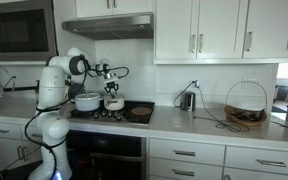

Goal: Cover the pot on the right with the lid on the stove

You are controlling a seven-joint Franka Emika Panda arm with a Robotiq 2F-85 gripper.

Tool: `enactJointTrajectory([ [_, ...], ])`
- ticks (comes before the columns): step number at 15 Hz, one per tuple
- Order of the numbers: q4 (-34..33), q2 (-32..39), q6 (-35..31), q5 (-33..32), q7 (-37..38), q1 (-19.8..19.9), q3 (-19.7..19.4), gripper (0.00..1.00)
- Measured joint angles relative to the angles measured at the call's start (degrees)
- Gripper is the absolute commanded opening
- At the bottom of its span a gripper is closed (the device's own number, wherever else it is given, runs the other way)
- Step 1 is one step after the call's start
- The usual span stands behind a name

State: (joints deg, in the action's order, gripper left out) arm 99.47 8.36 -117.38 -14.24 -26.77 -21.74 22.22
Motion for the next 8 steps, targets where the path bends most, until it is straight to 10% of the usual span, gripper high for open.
enactJointTrajectory([
  [8,-0.01,-1.46,0.00,0.21,0.12,0.40,-0.57,1.00],
])
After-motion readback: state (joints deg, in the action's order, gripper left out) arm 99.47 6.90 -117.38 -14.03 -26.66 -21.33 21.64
